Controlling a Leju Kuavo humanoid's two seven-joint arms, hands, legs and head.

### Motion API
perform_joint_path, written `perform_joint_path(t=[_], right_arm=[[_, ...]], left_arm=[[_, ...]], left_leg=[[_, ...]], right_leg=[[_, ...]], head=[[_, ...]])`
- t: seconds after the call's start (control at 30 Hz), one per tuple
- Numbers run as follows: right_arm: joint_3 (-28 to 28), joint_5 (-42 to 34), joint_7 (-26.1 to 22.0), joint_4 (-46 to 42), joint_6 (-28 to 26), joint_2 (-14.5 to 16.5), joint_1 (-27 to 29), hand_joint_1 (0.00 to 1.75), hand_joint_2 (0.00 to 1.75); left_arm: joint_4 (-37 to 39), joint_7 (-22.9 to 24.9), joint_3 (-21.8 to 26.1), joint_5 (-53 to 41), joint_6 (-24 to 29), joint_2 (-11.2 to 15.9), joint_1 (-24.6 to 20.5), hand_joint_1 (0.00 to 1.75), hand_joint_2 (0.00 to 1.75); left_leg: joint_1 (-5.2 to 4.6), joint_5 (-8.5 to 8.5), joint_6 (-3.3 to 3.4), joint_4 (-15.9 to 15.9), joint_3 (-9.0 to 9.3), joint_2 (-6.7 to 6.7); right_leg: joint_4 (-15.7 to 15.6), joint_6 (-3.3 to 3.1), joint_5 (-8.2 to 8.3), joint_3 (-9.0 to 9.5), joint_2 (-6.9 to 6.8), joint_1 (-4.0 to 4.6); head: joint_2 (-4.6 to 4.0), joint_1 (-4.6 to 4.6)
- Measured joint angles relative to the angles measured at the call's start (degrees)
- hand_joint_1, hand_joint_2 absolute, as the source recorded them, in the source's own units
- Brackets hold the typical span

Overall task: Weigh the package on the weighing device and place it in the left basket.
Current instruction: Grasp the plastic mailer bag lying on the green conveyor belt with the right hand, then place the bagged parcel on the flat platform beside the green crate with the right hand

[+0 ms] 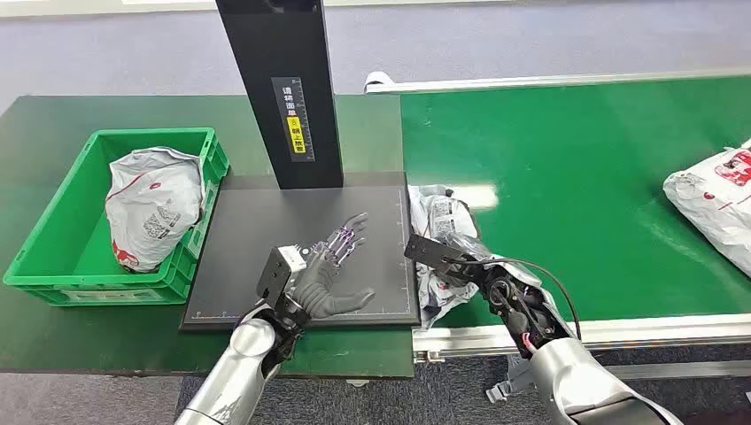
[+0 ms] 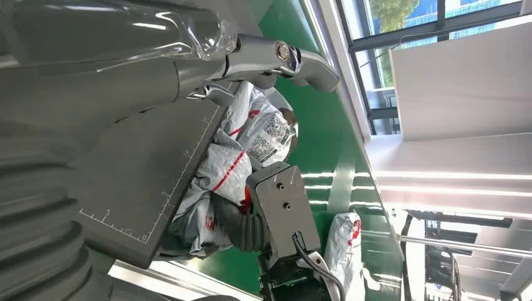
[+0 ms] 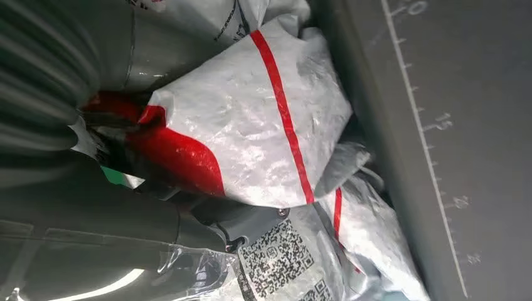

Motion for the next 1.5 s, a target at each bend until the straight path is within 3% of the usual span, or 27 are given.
perform_joint_path(t=[0.2,0.4,0.63,0.73,0.9,1.1,1.27,1.5], right_arm=[[-3.6,-9.1,-3.6,-4.8,-6.8,0.8,2.3,1.75,1.75],[-10.0,-20.5,-12.2,-16.3,-14.1,1.6,6.2,1.75,1.75],[-14.1,-23.3,-20.9,-28.6,-28.4,2.2,11.2,1.75,1.75],[-15.1,-24.5,-22.7,-32.8,-30.3,2.5,13.1,1.75,1.75],[-14.2,-22.6,-17.6,-34.5,-18.6,2.1,13.9,1.75,1.75],[-8.8,-13.1,-12.1,-30.6,-3.6,1.2,12.8,1.75,1.75],[-4.3,-11.4,-12.9,-25.7,3.3,0.5,11.3,1.75,1.75],[-0.4,-13.3,-18.9,-21.8,10.5,-0.3,9.4,1.75,1.75]], left_arm=[[-1.0,0.0,0.3,0.0,1.1,0.1,0.8,0.0,1.75],[-2.1,-1.3,0.5,0.0,3.6,0.1,1.3,0.0,1.75],[-2.2,-3.1,0.8,1.3,4.7,-0.3,1.3,0.0,1.75],[-2.2,-3.9,0.8,2.1,5.9,-0.5,1.2,0.0,1.75],[-2.3,-6.1,1.8,5.0,14.8,-0.8,0.8,0.0,1.75],[-5.9,-10.4,4.6,11.0,22.1,-0.9,1.4,0.0,1.75],[-11.8,-12.1,6.8,14.5,25.9,-1.1,3.7,0.0,1.75],[-17.4,-12.1,9.0,17.7,27.5,-1.8,6.2,0.0,1.75]], left_leg=[[0.0,0.0,0.0,0.0,-0.04,-0.01],[0.0,-0.01,0.0,0.0,-0.05,-0.01],[-0.01,-0.01,0.0,0.0,-0.04,-0.03],[-0.01,-0.01,0.0,0.0,-0.04,-0.02],[0.0,-0.01,-0.01,0.0,-0.03,0.02],[0.03,0.0,-0.01,0.0,-0.05,-0.02],[0.02,-0.01,-0.01,0.0,-0.08,-0.02],[0.02,-0.01,0.0,0.0,-0.07,-0.03]], right_leg=[[0.0,0.0,0.0,-0.04,0.0,0.0],[0.0,0.0,-0.01,-0.07,0.0,0.0],[0.0,0.01,-0.01,-0.05,-0.02,-0.01],[0.0,0.0,-0.01,-0.05,-0.02,-0.02],[0.0,-0.01,-0.01,-0.05,0.02,0.0],[0.0,-0.01,-0.01,-0.03,0.01,0.05],[0.0,0.01,-0.03,-0.04,-0.02,0.03],[0.0,0.0,-0.03,-0.04,-0.03,0.03]], head=[[0.0,-0.01],[0.02,-0.02],[0.01,-0.01],[0.01,-0.02],[0.01,-0.02],[0.01,-0.01],[0.01,-0.01],[0.01,-0.01]])
